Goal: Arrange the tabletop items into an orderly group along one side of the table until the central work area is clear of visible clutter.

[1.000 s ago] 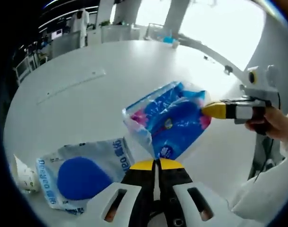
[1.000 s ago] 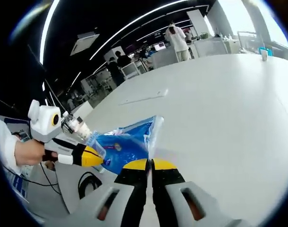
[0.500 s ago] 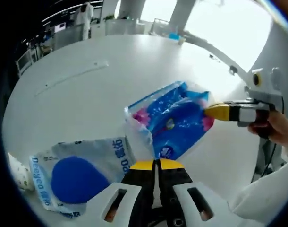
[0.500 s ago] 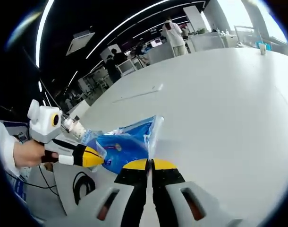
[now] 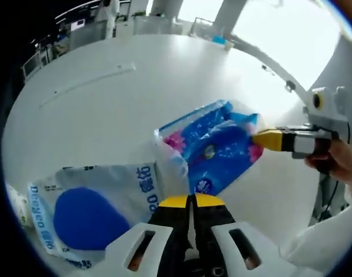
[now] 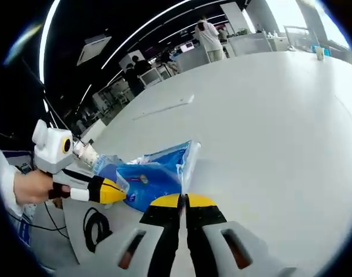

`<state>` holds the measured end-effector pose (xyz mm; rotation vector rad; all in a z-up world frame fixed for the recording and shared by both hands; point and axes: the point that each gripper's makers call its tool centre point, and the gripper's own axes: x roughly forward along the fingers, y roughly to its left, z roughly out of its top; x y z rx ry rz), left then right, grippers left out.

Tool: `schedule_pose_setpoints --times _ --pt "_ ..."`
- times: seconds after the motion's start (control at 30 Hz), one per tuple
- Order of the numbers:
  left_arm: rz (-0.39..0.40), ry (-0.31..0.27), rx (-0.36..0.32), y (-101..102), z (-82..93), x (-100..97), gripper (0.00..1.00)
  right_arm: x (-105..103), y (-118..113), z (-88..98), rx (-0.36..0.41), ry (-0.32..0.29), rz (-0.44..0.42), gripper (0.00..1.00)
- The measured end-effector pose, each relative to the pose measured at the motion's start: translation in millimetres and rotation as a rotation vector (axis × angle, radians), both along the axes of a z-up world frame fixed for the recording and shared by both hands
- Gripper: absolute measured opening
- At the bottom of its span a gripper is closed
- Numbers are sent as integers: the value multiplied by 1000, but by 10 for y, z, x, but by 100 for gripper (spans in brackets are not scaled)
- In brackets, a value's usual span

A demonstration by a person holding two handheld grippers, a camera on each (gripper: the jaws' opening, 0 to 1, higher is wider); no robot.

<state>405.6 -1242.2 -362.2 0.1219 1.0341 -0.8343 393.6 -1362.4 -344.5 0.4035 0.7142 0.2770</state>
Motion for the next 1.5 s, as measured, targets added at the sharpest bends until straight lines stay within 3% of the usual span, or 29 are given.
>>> schedule_pose_setpoints --times 0.53,1.07,1.23,1.37,1.43,1.5 --pt "46 22 -25 2 -77 54 0 -47 -3 -216 -14 46 -10 1" --pt "58 20 -18 15 -70 -2 0 -83 2 -249 -29 37 14 7" --pt "53 -13 -40 -17 27 10 21 -86 18 -173 -62 3 25 27" --pt "43 -65 -54 -29 141 19 32 -94 27 -59 -63 -39 31 35" --pt "27 -115 -74 -42 226 35 43 -102 26 -10 -64 -56 33 41" --pt "36 -177 -87 -25 323 89 63 -123 35 32 -72 -76 40 49"
